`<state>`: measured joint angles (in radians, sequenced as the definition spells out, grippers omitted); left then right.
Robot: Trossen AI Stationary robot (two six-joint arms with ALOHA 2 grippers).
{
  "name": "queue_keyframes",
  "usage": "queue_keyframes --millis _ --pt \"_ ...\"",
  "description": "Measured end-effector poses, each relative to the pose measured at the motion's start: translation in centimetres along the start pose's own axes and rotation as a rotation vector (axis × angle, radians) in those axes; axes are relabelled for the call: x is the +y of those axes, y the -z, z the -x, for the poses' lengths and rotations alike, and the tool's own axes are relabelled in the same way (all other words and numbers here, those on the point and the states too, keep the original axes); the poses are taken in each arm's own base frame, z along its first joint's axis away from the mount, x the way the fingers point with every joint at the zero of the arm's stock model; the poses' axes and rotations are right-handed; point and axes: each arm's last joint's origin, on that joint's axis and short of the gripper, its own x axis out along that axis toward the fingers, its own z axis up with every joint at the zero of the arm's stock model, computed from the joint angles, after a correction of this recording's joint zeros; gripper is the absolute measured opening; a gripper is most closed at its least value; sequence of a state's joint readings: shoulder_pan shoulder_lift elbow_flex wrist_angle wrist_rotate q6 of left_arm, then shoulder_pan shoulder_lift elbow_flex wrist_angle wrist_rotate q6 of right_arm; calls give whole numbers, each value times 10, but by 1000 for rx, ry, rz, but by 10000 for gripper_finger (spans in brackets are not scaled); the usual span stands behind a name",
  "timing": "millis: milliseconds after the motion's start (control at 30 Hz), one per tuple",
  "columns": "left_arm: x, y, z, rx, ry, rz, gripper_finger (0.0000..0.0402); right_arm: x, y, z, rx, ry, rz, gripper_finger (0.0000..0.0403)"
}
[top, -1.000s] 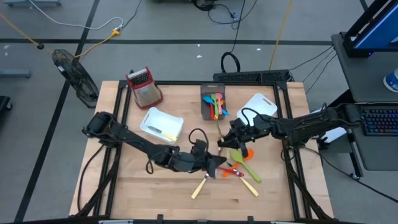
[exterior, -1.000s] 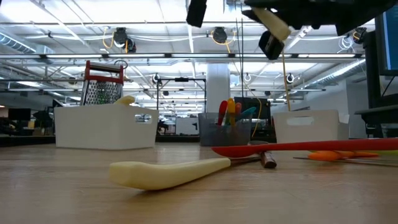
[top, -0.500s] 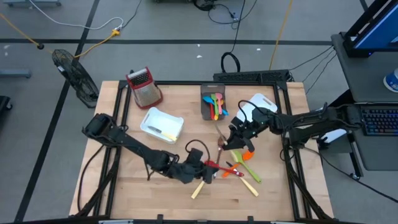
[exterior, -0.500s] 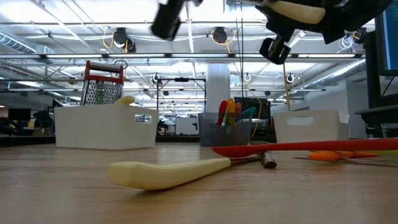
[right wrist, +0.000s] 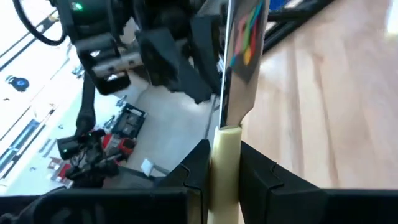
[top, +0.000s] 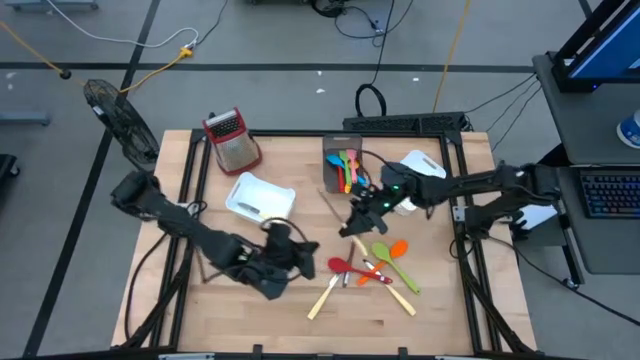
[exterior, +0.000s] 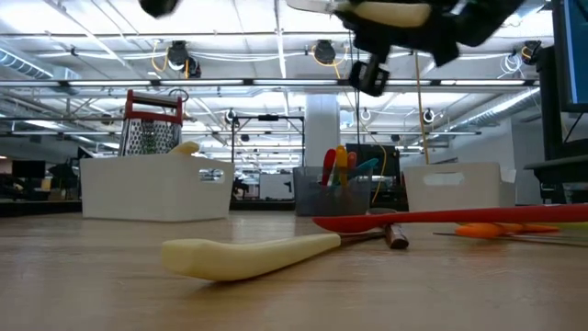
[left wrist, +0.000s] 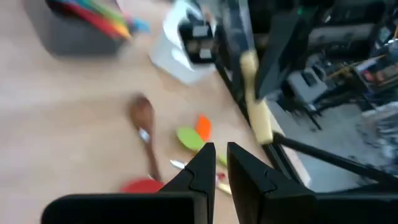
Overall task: Pick & Place Kitchen Items
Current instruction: Put the yellow knife into the left white bin
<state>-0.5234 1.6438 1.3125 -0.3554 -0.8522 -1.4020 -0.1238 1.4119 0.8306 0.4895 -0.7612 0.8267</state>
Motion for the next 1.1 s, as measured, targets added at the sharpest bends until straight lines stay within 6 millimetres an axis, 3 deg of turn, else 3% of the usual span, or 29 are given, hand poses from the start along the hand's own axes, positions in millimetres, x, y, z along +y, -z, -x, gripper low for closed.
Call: queue_keyframes --millis 200,400,667,1100 --pt "-1 -31 45 -153 2 -100 42 -10 -32 -32 77 -59 -22 41" --pt "-2 -50 72 -241 21 -181 42 -32 -61 -61 191 -149 -141 41" --pt "-2 -58 81 -267 21 -253 42 -73 -88 -89 261 -172 -321 41" --pt "-2 -61 82 -374 -18 -249 42 -123 -136 -93 186 -131 -478 41"
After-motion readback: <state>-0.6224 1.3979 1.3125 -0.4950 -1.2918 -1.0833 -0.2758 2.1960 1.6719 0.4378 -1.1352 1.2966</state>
